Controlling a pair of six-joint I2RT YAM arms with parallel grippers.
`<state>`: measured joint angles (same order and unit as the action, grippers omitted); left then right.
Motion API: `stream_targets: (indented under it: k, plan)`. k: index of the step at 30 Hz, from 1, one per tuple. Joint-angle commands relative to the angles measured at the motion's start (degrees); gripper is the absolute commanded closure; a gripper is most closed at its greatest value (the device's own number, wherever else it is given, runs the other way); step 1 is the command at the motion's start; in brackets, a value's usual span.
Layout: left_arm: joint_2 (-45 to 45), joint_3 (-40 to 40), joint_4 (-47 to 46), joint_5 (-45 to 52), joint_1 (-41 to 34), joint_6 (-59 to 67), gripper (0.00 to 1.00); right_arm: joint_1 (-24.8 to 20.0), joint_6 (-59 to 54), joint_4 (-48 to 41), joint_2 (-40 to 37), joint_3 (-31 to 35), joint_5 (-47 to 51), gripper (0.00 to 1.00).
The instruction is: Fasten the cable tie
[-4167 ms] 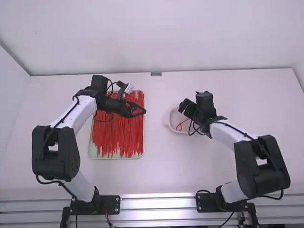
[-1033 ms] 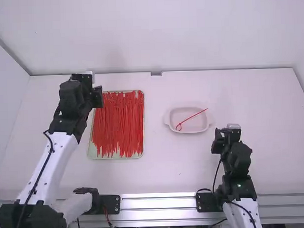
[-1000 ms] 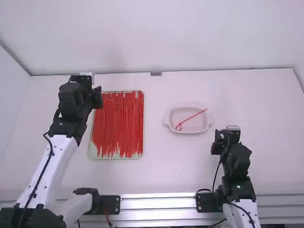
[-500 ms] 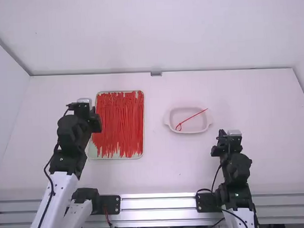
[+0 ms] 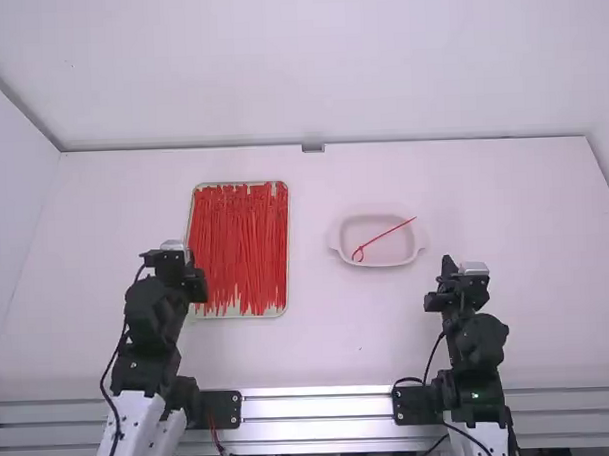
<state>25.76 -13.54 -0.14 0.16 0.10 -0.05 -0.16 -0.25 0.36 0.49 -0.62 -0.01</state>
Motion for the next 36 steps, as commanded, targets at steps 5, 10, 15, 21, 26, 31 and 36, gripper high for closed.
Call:
stream_targets:
  k: [5,10,15,21,26,31,36]
  plan:
    - [-6.31,6.11,0.14,-0.16,-0.1,0.05,1.0,0.16,0.25,-0.36,-0.49,0.62,0.01,1.0]
    - [-10.59,10.4,0.14,-0.16,-0.1,0.05,1.0,0.16,0.25,-0.36,-0.49,0.62,0.01,1.0]
    - [-14.09,13.54,0.14,-0.16,-0.1,0.05,1.0,0.16,0.25,-0.36,-0.49,0.62,0.01,1.0]
    - [-18.39,13.54,0.14,-0.16,-0.1,0.05,1.0,0.16,0.25,-0.36,-0.49,0.62,0.01,1.0]
    - [-21.63,13.54,0.14,-0.16,-0.1,0.05,1.0,0.16,0.25,-0.36,-0.49,0.62,0.01,1.0]
    - [-24.14,13.54,0.14,-0.16,-0.1,0.05,1.0,0.16,0.25,-0.36,-0.49,0.62,0.01,1.0]
    - [-25.76,13.54,0.14,-0.16,-0.1,0.05,1.0,0.16,0.25,-0.36,-0.49,0.62,0.01,1.0]
